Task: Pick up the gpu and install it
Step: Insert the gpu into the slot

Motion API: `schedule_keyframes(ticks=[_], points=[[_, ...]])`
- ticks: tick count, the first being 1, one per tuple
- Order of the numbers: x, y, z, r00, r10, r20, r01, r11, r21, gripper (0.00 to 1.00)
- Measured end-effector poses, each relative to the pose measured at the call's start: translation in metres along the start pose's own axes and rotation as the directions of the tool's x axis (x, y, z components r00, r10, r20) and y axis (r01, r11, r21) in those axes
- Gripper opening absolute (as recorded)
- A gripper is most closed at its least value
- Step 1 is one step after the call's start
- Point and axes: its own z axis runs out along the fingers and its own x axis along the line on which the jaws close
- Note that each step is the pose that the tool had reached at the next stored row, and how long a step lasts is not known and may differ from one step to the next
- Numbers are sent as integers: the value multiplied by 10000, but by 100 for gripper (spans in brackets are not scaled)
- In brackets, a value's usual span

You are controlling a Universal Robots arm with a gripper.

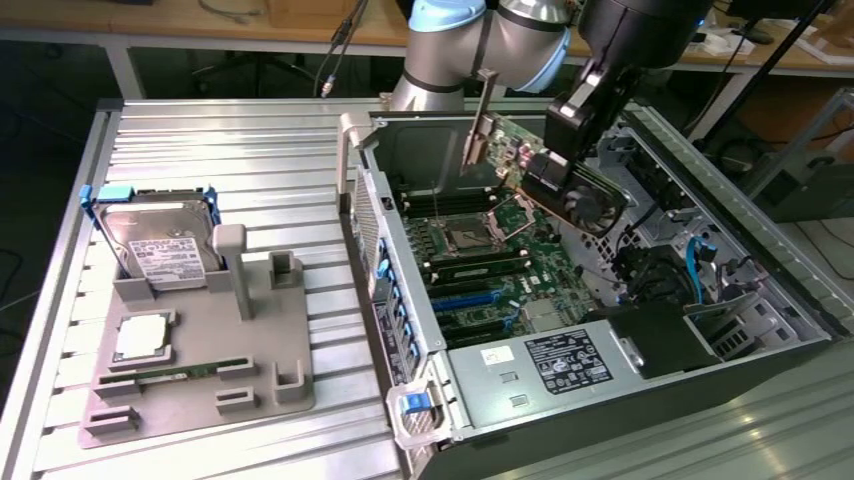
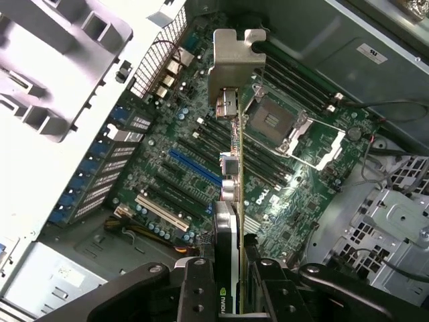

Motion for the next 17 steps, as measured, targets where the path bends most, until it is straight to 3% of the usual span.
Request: schedule_keyframes(ticks=[17], points=[[0, 0, 0, 9982, -606, 4, 606, 9982, -15, 27]])
